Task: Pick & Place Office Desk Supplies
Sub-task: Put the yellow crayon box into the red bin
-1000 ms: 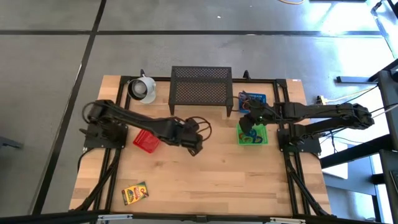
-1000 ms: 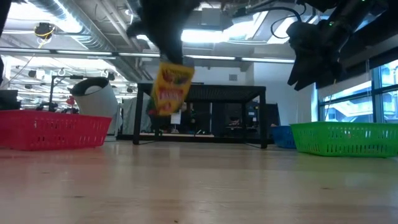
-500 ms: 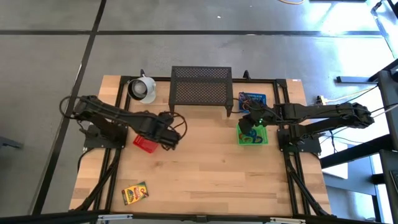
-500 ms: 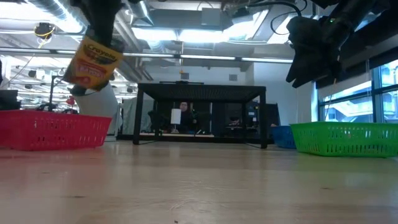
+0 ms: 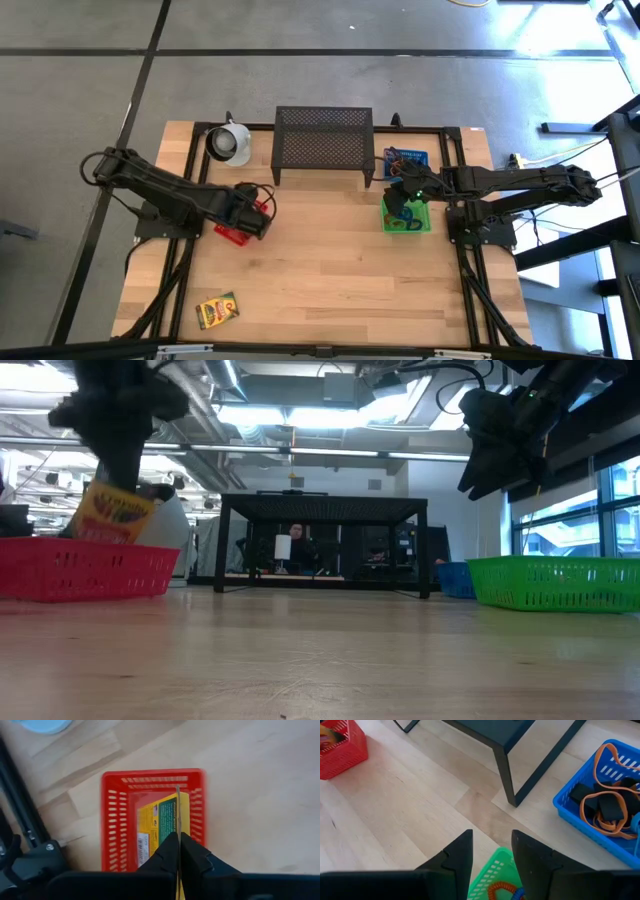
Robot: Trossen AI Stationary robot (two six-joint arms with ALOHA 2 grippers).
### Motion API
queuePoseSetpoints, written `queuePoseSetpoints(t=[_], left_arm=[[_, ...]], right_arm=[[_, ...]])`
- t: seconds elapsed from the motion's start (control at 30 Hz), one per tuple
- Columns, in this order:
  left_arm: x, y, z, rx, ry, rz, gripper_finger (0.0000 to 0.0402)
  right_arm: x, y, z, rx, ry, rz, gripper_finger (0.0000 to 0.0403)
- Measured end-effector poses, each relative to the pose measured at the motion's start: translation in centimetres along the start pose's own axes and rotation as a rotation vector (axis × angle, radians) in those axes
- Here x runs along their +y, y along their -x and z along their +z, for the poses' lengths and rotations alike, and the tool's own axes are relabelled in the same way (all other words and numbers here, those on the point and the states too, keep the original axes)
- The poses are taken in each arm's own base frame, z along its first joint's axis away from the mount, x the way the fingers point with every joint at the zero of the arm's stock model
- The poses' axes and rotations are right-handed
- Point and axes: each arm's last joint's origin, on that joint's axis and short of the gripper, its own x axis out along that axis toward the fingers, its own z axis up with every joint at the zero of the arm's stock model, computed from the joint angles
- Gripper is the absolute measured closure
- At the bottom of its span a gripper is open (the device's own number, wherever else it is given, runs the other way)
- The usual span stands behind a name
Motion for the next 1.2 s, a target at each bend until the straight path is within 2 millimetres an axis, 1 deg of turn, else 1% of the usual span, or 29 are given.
queuePoseSetpoints(t=[0.1, 0.2, 0.37, 0.47, 0.6, 0.87, 1.03, 1.2], left_arm=[[0.4, -1.1, -0.5, -0.018, 0.011, 0.04, 0.04], [0.8, -1.9, -0.8, -0.018, 0.028, 0.065, 0.04], [0.8, -2.0, -0.8, -0.022, 0.021, 0.065, 0.04], [0.8, -2.0, -0.8, -0.031, 0.011, 0.068, 0.0393], [0.8, -2.0, -0.8, -0.034, -0.021, 0.069, 0.0369], [0.8, -2.0, -0.8, -0.025, -0.016, 0.067, 0.0303], [0.2, -0.6, -0.2, -0.025, -0.029, 0.023, 0.0268], [-0.5, 1.3, 0.3, -0.029, -0.042, -0.049, 0.0251]], right_arm=[[0.0, 0.0, 0.0, -0.002, -0.002, 0.002, 0.0266], [0.0, 0.0, 0.0, -0.004, -0.004, 0.005, 0.0266], [0.1, 0.0, 0.0, -0.005, -0.005, 0.005, 0.0266], [0.1, 0.0, 0.0, -0.005, -0.006, 0.005, 0.0266], [0.0, 0.0, 0.1, -0.008, -0.01, 0.002, 0.0266], [0.0, 0.0, 0.1, -0.009, -0.01, 0.0, 0.0266], [0.0, 0.0, 0.1, -0.009, -0.008, 0.0, 0.0266], [0.0, 0.0, 0.1, -0.009, -0.002, 0.001, 0.0266]])
